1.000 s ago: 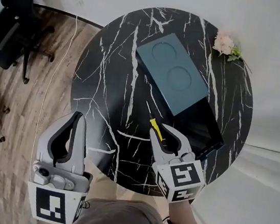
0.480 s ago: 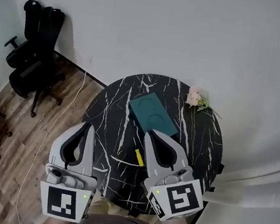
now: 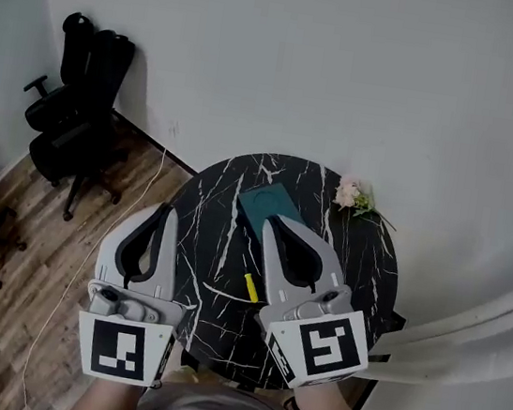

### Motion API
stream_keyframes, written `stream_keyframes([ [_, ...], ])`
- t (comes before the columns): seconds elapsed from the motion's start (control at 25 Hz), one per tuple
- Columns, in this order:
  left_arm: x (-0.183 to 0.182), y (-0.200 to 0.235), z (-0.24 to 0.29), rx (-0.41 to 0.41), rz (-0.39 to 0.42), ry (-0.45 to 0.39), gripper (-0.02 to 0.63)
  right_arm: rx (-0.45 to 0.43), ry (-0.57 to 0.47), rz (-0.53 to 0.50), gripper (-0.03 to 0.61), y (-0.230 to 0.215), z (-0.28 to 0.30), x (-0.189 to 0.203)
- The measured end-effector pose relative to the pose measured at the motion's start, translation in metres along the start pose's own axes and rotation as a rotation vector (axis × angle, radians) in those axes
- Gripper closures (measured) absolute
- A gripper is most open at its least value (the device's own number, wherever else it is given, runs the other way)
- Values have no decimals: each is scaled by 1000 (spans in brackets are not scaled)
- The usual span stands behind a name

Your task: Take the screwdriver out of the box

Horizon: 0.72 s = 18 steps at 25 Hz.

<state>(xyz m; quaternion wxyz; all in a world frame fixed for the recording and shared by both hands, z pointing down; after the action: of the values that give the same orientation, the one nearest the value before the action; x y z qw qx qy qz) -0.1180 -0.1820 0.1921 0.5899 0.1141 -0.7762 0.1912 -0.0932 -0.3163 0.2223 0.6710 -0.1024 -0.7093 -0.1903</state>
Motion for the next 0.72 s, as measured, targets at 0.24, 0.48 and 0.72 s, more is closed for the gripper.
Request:
stream_keyframes([
  [0.24,1,-1,-5,3,-18,11,612,5,-1,-13,554,2,-2,-3],
  [0.48,-1,4,-3,2,-11,12,613,17,-6,-10,554,4,-3,-6],
  [0.72,-1,5,-2,14,-11,-4,614,16,0,-10,554,5,0,-4],
])
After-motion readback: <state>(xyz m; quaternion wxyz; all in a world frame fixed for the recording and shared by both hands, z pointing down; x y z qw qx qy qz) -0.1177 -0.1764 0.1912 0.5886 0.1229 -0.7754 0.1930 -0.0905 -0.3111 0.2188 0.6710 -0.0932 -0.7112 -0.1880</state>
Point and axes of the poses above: the fingertips, and each gripper's own axes: z forward along the fingers, y to its left, x out of its underside, the point moved 2 cm from there along -z, backward along the fingers, and after that the axes turned 11 degrees about -x, right-handed, at the moved point
